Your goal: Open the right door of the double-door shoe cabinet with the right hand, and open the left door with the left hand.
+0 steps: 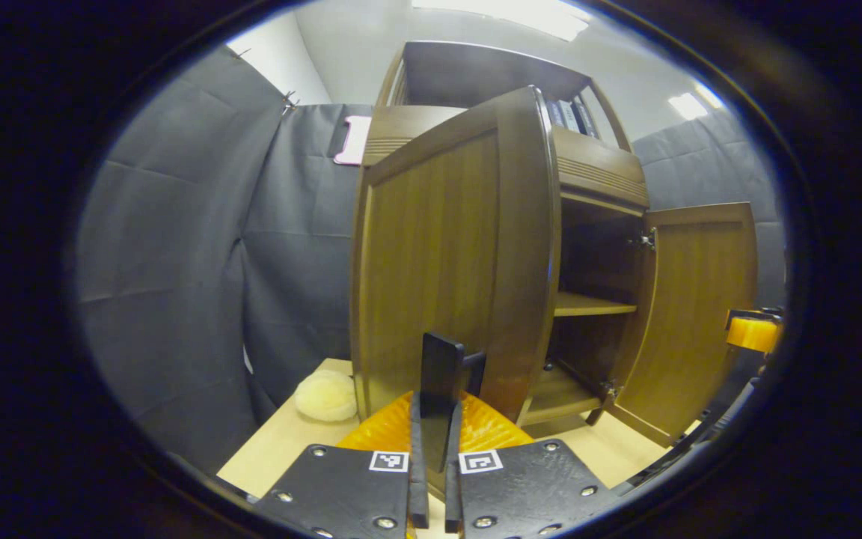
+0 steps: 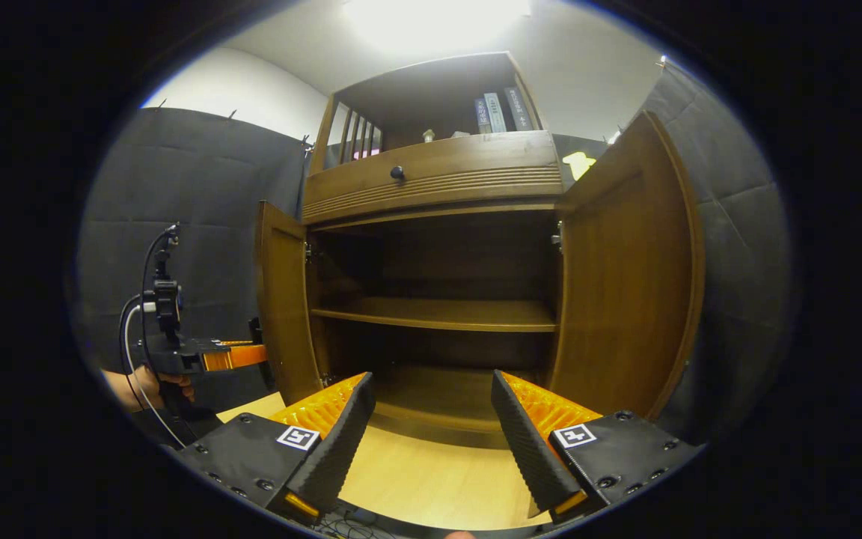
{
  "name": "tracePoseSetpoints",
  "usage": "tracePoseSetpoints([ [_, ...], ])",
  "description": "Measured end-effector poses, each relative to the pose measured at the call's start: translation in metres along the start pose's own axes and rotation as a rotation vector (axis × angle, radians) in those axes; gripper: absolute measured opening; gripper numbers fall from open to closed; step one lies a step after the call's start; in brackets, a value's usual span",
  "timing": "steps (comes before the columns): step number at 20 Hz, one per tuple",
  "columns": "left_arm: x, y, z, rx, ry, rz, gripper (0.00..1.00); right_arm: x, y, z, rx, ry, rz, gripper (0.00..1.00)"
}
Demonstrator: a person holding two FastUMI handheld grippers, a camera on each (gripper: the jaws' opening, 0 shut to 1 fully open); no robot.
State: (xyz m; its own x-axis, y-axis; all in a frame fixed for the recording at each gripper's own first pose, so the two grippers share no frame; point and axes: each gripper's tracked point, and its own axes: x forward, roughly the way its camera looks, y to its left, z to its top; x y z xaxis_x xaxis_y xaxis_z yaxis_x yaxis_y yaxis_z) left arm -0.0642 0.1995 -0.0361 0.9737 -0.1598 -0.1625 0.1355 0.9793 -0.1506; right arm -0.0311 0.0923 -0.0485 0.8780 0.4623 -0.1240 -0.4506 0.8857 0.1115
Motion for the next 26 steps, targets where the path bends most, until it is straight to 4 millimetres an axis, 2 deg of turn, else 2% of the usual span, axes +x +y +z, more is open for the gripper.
tracePoseSetpoints([
  [1, -0.004, 0.009, -0.001, -0.004, 0.000, 0.015, 0.12, 0.005, 0.005, 0.001, -0.001, 0.000, 0.010, 0.98],
  [4, -0.019, 0.046, -0.004, -0.029, -0.003, 0.069, 0.12, 0.018, 0.022, 0.000, -0.003, -0.001, 0.042, 0.98],
  [6, -0.027, 0.077, -0.005, -0.019, -0.003, 0.123, 0.12, 0.026, 0.036, 0.001, -0.004, -0.003, 0.067, 0.98],
  [9, -0.040, 0.122, -0.009, 0.015, -0.007, 0.164, 0.06, 0.042, 0.058, 0.002, -0.013, -0.003, 0.106, 0.98],
  [11, -0.042, 0.136, -0.009, 0.029, -0.010, 0.146, 0.07, 0.051, 0.073, -0.001, -0.017, 0.002, 0.133, 0.98],
  [15, -0.060, 0.169, -0.014, 0.041, -0.011, 0.185, 0.07, 0.065, 0.092, 0.001, -0.022, 0.002, 0.163, 1.00],
  [17, -0.072, 0.173, -0.010, 0.008, -0.021, 0.191, 0.07, 0.069, 0.096, 0.002, -0.017, 0.002, 0.167, 0.98],
  [18, -0.079, 0.176, -0.009, 0.003, -0.028, 0.201, 0.06, 0.071, 0.096, 0.001, -0.014, 0.004, 0.164, 0.93],
  [19, -0.092, 0.182, -0.010, 0.001, -0.035, 0.219, 0.07, 0.072, 0.094, 0.002, -0.013, 0.004, 0.154, 0.98],
  [21, -0.115, 0.185, 0.002, 0.000, -0.058, 0.242, 0.07, 0.074, 0.084, 0.004, -0.011, -0.004, 0.117, 0.98],
  [23, -0.128, 0.175, 0.027, 0.023, -0.099, 0.262, 0.07, 0.074, 0.069, 0.007, -0.013, -0.015, 0.062, 0.98],
  [26, -0.136, 0.139, 0.063, 0.067, -0.173, 0.242, 0.07, 0.069, 0.044, 0.010, -0.041, -0.028, -0.031, 0.98],
])
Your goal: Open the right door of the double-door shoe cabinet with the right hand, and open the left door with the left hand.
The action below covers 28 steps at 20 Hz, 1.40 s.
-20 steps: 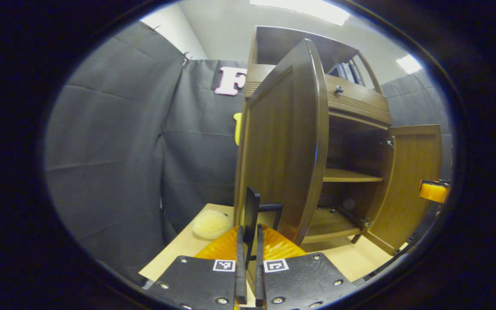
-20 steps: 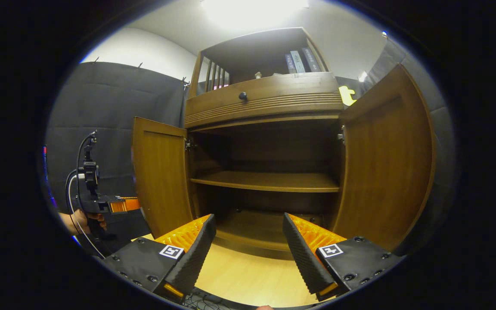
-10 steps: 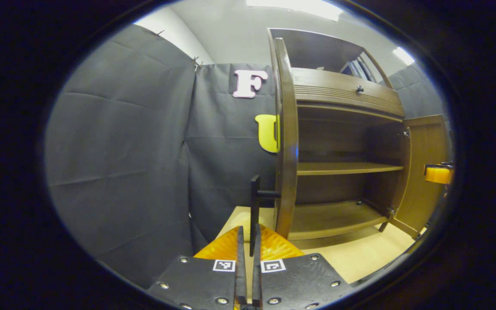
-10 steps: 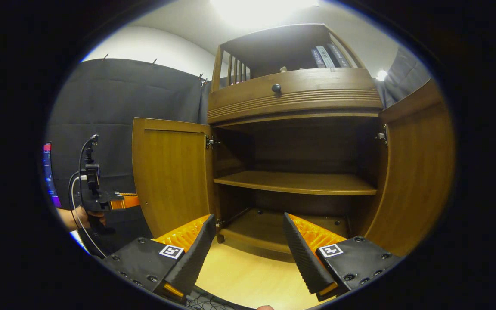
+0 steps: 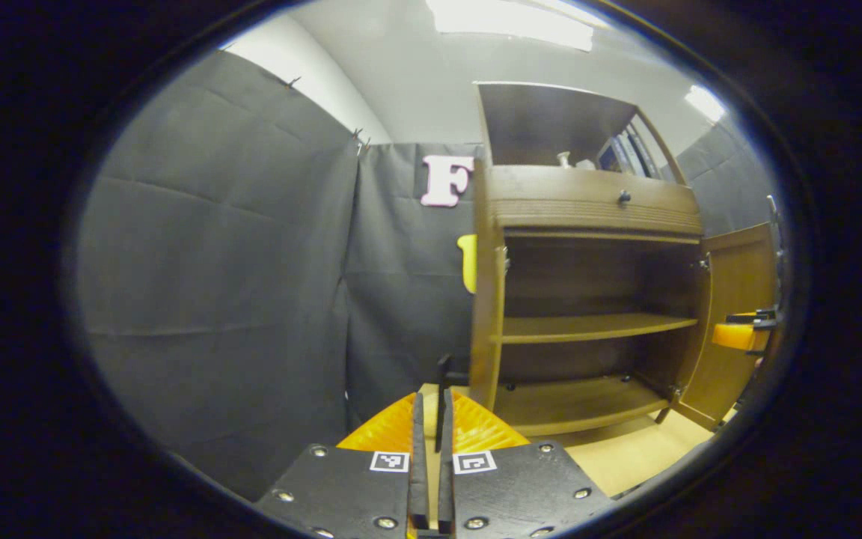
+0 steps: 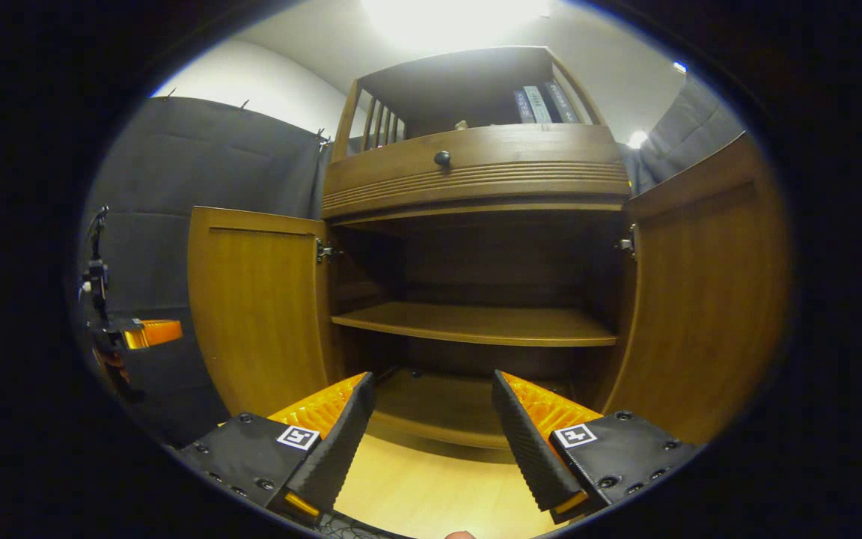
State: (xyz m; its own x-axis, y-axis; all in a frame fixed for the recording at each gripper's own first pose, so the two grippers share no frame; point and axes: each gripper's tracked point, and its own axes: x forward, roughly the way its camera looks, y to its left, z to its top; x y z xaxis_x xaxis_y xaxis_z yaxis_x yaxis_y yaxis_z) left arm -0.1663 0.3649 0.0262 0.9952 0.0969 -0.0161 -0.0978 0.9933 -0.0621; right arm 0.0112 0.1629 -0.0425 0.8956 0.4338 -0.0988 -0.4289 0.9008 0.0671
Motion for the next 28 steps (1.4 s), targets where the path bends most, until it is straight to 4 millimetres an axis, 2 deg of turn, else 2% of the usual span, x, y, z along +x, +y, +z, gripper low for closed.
tracePoseSetpoints([
  [2, 0.008, -0.035, 0.014, 0.006, -0.024, -0.051, 0.07, -0.005, -0.016, 0.001, -0.011, -0.005, -0.053, 0.98],
  [3, 0.012, -0.051, 0.016, 0.009, -0.030, -0.073, 0.07, -0.008, -0.024, 0.000, -0.013, -0.005, -0.072, 0.93],
  [4, 0.015, -0.068, 0.018, 0.011, -0.032, -0.105, 0.07, -0.012, -0.029, 0.000, -0.013, -0.005, -0.089, 0.93],
  [7, 0.024, -0.103, 0.014, -0.012, -0.018, -0.154, 0.08, -0.023, -0.050, -0.001, -0.020, -0.010, -0.146, 0.94],
  [10, 0.039, -0.133, -0.002, -0.054, 0.013, -0.188, 0.45, -0.035, -0.068, -0.002, -0.022, -0.017, -0.202, 0.94],
  [11, 0.042, -0.142, -0.008, -0.054, 0.019, -0.191, 0.58, -0.038, -0.073, -0.004, -0.017, -0.017, -0.217, 0.99],
  [12, 0.041, -0.147, -0.014, -0.048, 0.024, -0.183, 0.71, -0.042, -0.077, -0.005, -0.011, -0.019, -0.233, 0.99],
  [14, 0.054, -0.150, -0.023, -0.028, 0.028, -0.149, 0.96, -0.047, -0.085, -0.008, -0.004, -0.025, -0.273, 0.99],
  [17, 0.059, -0.157, -0.036, -0.003, 0.034, -0.126, 0.96, -0.055, -0.089, -0.012, 0.021, -0.033, -0.305, 0.99],
  [22, 0.057, -0.168, -0.038, 0.017, 0.024, -0.134, 0.96, -0.050, -0.088, -0.014, 0.022, -0.025, -0.306, 1.00],
  [28, 0.048, -0.157, -0.038, 0.019, 0.032, -0.108, 0.96, -0.043, -0.082, -0.011, 0.023, -0.035, -0.284, 0.99],
])
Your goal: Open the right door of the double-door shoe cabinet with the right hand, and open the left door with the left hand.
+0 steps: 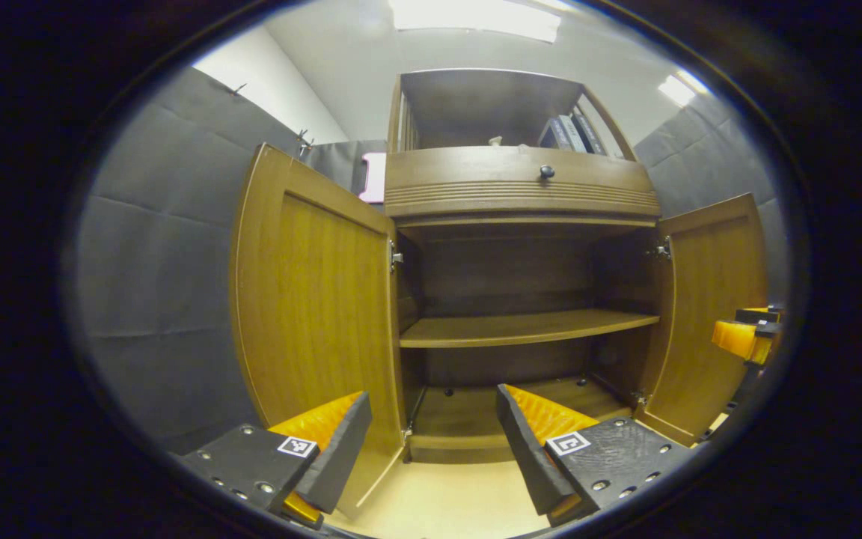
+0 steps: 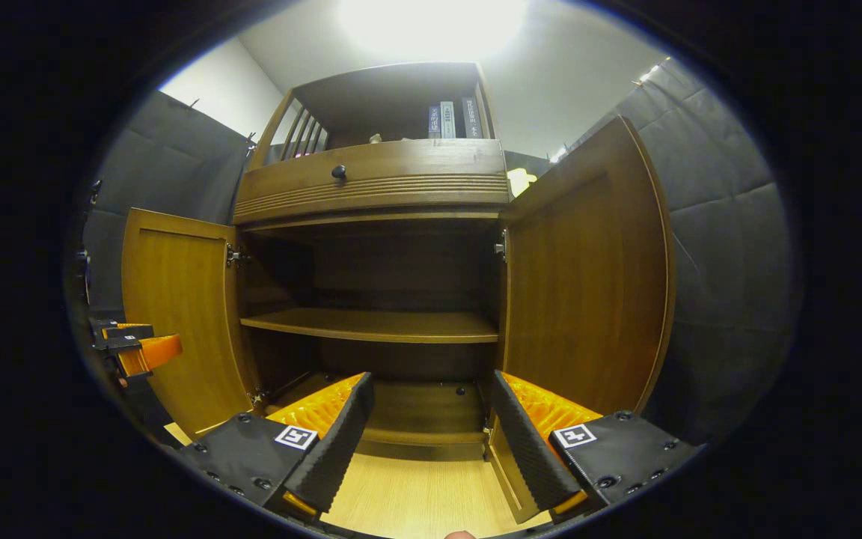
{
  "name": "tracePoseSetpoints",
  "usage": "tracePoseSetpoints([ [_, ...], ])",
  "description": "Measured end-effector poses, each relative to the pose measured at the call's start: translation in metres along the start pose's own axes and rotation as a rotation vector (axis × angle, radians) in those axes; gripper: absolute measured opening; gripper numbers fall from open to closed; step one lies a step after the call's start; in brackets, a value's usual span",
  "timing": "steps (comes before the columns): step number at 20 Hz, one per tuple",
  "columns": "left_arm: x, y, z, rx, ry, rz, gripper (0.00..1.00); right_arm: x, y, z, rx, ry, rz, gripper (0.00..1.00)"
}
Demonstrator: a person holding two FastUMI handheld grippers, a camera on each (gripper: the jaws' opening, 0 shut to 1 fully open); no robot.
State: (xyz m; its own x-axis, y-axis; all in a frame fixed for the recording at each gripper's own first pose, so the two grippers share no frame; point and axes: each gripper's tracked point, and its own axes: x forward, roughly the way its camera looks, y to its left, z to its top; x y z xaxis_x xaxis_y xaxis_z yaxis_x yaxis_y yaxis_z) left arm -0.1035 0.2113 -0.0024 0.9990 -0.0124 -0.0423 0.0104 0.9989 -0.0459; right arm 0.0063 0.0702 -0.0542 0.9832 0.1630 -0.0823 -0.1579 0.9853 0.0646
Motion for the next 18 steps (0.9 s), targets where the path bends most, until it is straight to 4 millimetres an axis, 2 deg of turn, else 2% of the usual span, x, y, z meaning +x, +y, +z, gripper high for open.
tracePoseSetpoints([
  [2, -0.005, 0.003, 0.002, -0.002, -0.003, 0.012, 0.96, 0.001, 0.003, -0.001, 0.002, 0.001, 0.009, 0.99],
  [3, -0.006, 0.005, 0.003, -0.005, -0.005, 0.018, 0.96, 0.003, 0.006, -0.001, 0.005, 0.005, 0.015, 0.94],
  [4, -0.008, 0.005, 0.003, -0.006, -0.004, 0.021, 0.96, 0.003, 0.008, -0.002, 0.007, 0.007, 0.018, 0.99],
  [5, -0.011, 0.007, 0.001, -0.007, 0.001, 0.024, 0.96, 0.004, 0.008, -0.002, 0.009, 0.008, 0.019, 0.94],
  [6, -0.012, 0.007, 0.000, -0.007, 0.005, 0.028, 0.96, 0.005, 0.009, -0.002, 0.013, 0.006, 0.021, 0.99],
  [7, -0.013, 0.009, -0.002, -0.008, 0.008, 0.031, 0.96, 0.005, 0.010, -0.001, 0.014, 0.005, 0.022, 0.99],
  [10, -0.008, 0.011, -0.007, -0.012, 0.018, 0.031, 0.96, 0.006, 0.012, -0.002, 0.006, 0.006, 0.022, 1.00],
  [18, -0.009, 0.006, -0.004, -0.013, 0.001, 0.011, 0.96, 0.007, 0.009, -0.001, 0.001, 0.003, 0.006, 0.99],
])
